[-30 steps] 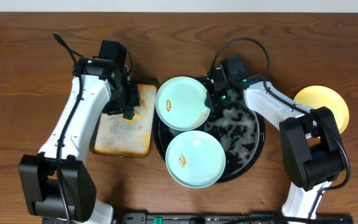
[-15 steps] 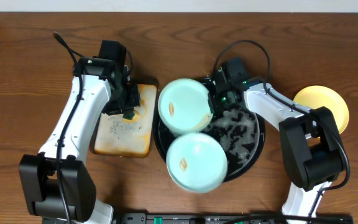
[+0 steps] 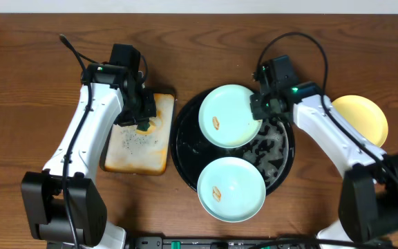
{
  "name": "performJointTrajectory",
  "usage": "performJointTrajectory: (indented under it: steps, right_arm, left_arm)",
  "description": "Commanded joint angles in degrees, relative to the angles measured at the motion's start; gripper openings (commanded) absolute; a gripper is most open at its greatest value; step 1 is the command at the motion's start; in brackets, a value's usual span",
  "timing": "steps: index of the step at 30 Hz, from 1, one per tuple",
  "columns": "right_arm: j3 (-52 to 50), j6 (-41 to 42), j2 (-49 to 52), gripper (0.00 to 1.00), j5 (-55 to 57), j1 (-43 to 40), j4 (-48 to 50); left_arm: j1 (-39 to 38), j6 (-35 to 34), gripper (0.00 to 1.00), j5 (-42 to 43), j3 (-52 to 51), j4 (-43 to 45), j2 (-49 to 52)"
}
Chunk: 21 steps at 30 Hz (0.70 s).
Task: Clean dirty plates on tray and stack at the side
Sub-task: 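Grip the rim of the upper light-blue plate with the right gripper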
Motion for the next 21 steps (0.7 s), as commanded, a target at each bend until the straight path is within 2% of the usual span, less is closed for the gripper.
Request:
performJointTrajectory:
  steps: [1, 12, 16, 20, 21]
  right_arm:
    - [0.0, 0.5, 0.7, 0.01, 5.8, -0.3, -2.2]
    - [0.0, 9.1, 6.5, 0.01, 7.1, -0.3, -4.5]
    - [0.0, 9.6, 6.6, 0.01, 7.3, -0.3, -4.7]
    - [0.0, 14.2, 6.6, 0.01, 7.0, -0.3, -6.5]
    - [0.0, 14.2, 6.6, 0.05, 7.0, -0.2, -6.6]
  left_arm:
    - [0.1, 1.0, 0.08, -1.3, 0.1, 0.2, 0.0]
    - [0.1, 0.9, 0.08, -4.2, -1.5, 1.2, 0.0]
    - [0.1, 0.9, 0.08, -4.2, -5.0, 4.3, 0.3]
    - [0.1, 0.0, 0.08, -4.2, -9.3, 8.5, 0.5]
    - [0.1, 0.0, 0.08, -4.2, -10.2, 9.2, 0.5]
